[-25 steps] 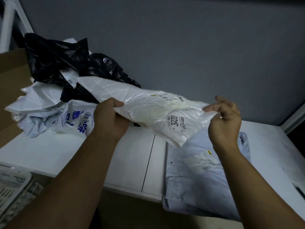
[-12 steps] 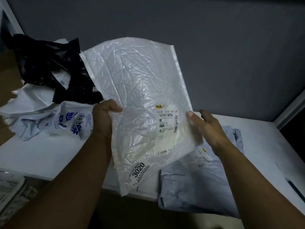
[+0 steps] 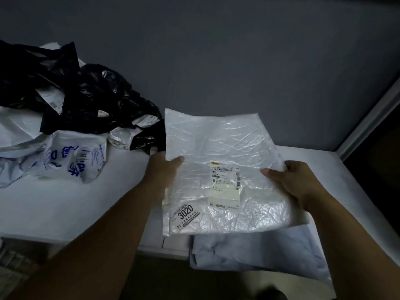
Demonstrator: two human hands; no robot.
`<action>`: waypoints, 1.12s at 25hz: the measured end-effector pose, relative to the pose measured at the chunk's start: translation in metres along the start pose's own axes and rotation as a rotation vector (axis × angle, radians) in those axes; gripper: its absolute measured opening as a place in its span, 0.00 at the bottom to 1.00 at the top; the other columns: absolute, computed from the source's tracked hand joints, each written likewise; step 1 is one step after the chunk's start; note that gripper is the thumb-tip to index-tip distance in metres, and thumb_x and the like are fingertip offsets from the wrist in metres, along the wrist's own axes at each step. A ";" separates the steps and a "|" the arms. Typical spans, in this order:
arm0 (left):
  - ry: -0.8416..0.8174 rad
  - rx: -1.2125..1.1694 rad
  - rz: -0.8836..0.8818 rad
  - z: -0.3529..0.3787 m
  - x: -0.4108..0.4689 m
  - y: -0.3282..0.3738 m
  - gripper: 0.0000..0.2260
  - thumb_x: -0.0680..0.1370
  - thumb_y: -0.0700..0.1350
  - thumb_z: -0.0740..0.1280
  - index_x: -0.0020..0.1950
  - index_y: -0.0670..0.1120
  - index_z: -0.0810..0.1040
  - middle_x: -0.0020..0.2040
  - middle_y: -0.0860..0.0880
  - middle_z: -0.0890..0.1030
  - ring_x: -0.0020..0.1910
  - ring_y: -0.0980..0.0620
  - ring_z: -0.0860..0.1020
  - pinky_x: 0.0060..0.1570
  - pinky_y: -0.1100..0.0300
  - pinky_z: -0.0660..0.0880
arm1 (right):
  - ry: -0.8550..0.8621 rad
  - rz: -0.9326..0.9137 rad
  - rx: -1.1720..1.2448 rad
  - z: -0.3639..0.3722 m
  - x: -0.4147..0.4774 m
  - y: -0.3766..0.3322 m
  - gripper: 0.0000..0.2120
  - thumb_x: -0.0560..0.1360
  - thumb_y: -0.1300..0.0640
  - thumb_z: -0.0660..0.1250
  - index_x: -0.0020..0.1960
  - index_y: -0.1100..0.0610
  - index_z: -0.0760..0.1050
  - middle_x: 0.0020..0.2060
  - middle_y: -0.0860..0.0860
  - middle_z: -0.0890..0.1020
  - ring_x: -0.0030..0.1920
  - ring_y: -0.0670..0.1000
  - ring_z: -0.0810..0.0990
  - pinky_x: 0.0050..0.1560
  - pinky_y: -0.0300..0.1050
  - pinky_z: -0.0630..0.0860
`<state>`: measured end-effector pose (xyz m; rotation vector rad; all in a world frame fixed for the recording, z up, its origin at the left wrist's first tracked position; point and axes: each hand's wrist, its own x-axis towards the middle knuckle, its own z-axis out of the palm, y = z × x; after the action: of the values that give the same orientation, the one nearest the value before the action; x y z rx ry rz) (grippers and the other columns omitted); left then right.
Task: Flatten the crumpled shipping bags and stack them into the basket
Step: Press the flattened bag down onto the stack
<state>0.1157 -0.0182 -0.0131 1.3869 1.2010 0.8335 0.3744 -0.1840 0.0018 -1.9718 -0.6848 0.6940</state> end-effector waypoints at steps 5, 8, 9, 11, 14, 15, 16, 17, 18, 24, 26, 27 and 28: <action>-0.068 0.265 0.058 0.047 0.001 -0.041 0.13 0.80 0.49 0.66 0.61 0.44 0.80 0.55 0.46 0.84 0.53 0.45 0.81 0.56 0.53 0.76 | -0.096 0.162 -0.113 -0.041 -0.012 0.036 0.21 0.67 0.52 0.81 0.54 0.60 0.81 0.45 0.54 0.86 0.42 0.55 0.85 0.33 0.42 0.78; -0.113 0.383 -0.020 0.071 0.003 -0.064 0.14 0.80 0.47 0.66 0.62 0.41 0.77 0.57 0.44 0.82 0.53 0.43 0.80 0.53 0.52 0.77 | -0.108 0.249 -0.203 -0.051 -0.010 0.058 0.23 0.66 0.49 0.81 0.55 0.60 0.80 0.47 0.56 0.86 0.45 0.58 0.85 0.40 0.48 0.82; -0.118 0.429 -0.049 0.078 0.004 -0.069 0.14 0.79 0.45 0.65 0.62 0.39 0.76 0.57 0.42 0.81 0.52 0.42 0.79 0.50 0.54 0.75 | -0.114 0.275 -0.219 -0.052 -0.008 0.063 0.24 0.66 0.48 0.81 0.55 0.61 0.80 0.47 0.56 0.86 0.46 0.59 0.85 0.42 0.50 0.83; -0.158 0.525 -0.102 0.089 0.003 -0.073 0.12 0.79 0.39 0.62 0.62 0.38 0.73 0.58 0.40 0.79 0.49 0.43 0.77 0.45 0.57 0.71 | -0.134 0.323 -0.248 -0.053 -0.007 0.072 0.25 0.68 0.45 0.79 0.55 0.61 0.79 0.48 0.57 0.85 0.46 0.59 0.85 0.41 0.50 0.82; -0.184 0.614 -0.104 0.097 -0.003 -0.079 0.15 0.77 0.36 0.59 0.64 0.39 0.72 0.60 0.40 0.78 0.55 0.41 0.77 0.50 0.56 0.73 | -0.151 0.388 -0.320 -0.053 -0.002 0.080 0.21 0.76 0.49 0.73 0.58 0.64 0.77 0.50 0.60 0.83 0.47 0.61 0.84 0.38 0.48 0.80; -0.176 0.631 -0.086 0.098 -0.004 -0.080 0.16 0.76 0.36 0.60 0.64 0.39 0.73 0.59 0.40 0.78 0.55 0.40 0.78 0.53 0.53 0.76 | -0.138 0.400 -0.344 -0.054 0.000 0.081 0.19 0.76 0.52 0.72 0.58 0.65 0.76 0.50 0.61 0.83 0.46 0.61 0.83 0.38 0.48 0.80; -0.169 0.643 -0.077 0.098 -0.004 -0.081 0.15 0.76 0.37 0.60 0.62 0.40 0.74 0.58 0.40 0.79 0.55 0.40 0.79 0.54 0.51 0.77 | -0.123 0.405 -0.371 -0.054 0.002 0.083 0.17 0.76 0.55 0.71 0.57 0.67 0.77 0.47 0.63 0.82 0.43 0.61 0.83 0.38 0.49 0.80; -0.168 0.646 -0.070 0.098 -0.004 -0.080 0.15 0.75 0.37 0.61 0.61 0.40 0.75 0.57 0.41 0.80 0.54 0.40 0.79 0.54 0.51 0.77 | -0.108 0.413 -0.396 -0.055 0.004 0.083 0.16 0.75 0.58 0.71 0.55 0.69 0.77 0.43 0.63 0.82 0.38 0.60 0.81 0.36 0.48 0.79; -0.171 0.650 -0.062 0.098 -0.004 -0.079 0.15 0.76 0.37 0.61 0.61 0.41 0.75 0.57 0.41 0.80 0.53 0.41 0.79 0.54 0.51 0.78 | -0.095 0.423 -0.414 -0.056 0.005 0.084 0.15 0.74 0.60 0.70 0.53 0.71 0.78 0.38 0.63 0.79 0.33 0.59 0.78 0.33 0.47 0.76; -0.185 0.728 -0.095 0.101 -0.011 -0.078 0.18 0.78 0.37 0.59 0.69 0.39 0.68 0.63 0.39 0.76 0.59 0.39 0.77 0.56 0.52 0.74 | -0.078 0.409 -0.474 -0.057 0.007 0.087 0.14 0.74 0.58 0.72 0.52 0.68 0.77 0.42 0.64 0.81 0.34 0.59 0.79 0.30 0.44 0.76; -0.170 0.721 -0.094 0.101 -0.010 -0.078 0.18 0.78 0.36 0.60 0.68 0.38 0.67 0.63 0.39 0.76 0.59 0.39 0.77 0.55 0.52 0.74 | -0.067 0.382 -0.486 -0.056 0.009 0.087 0.15 0.74 0.57 0.73 0.52 0.68 0.77 0.46 0.64 0.82 0.40 0.61 0.83 0.36 0.49 0.81; -0.161 0.720 -0.093 0.101 -0.010 -0.078 0.18 0.78 0.36 0.60 0.68 0.38 0.67 0.63 0.38 0.76 0.59 0.39 0.77 0.54 0.52 0.74 | -0.062 0.371 -0.491 -0.055 0.010 0.088 0.16 0.74 0.56 0.73 0.53 0.67 0.77 0.47 0.63 0.82 0.42 0.61 0.83 0.39 0.51 0.82; -0.151 0.720 -0.089 0.101 -0.009 -0.078 0.17 0.78 0.36 0.60 0.67 0.38 0.67 0.62 0.38 0.76 0.59 0.38 0.77 0.52 0.52 0.73 | -0.066 0.365 -0.497 -0.053 0.011 0.089 0.16 0.75 0.56 0.73 0.54 0.67 0.77 0.48 0.62 0.82 0.42 0.60 0.83 0.40 0.51 0.82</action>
<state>0.1920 -0.0600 -0.1062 1.9055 1.5029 0.2144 0.4357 -0.2456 -0.0560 -2.5820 -0.5782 0.8689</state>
